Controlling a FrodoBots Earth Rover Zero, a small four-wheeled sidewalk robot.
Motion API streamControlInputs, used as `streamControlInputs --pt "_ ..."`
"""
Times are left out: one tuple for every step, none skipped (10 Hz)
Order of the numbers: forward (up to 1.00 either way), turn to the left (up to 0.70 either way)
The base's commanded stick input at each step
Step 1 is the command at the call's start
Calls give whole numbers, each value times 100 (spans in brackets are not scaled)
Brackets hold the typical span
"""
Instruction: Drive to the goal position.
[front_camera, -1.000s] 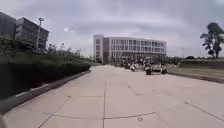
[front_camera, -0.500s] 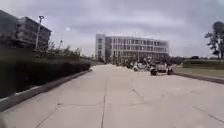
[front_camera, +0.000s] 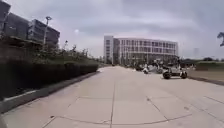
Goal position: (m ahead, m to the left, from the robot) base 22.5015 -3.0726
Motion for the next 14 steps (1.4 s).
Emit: streamControlInputs --pt "100 0" --pt "100 0" --pt "100 0" --pt "100 0" --pt "100 0" --pt "100 0" --pt "100 0" --pt "100 0" --pt "100 -20" --pt "100 -30" --pt "100 -28" --pt "100 -11" --pt "100 0" --pt "100 0"
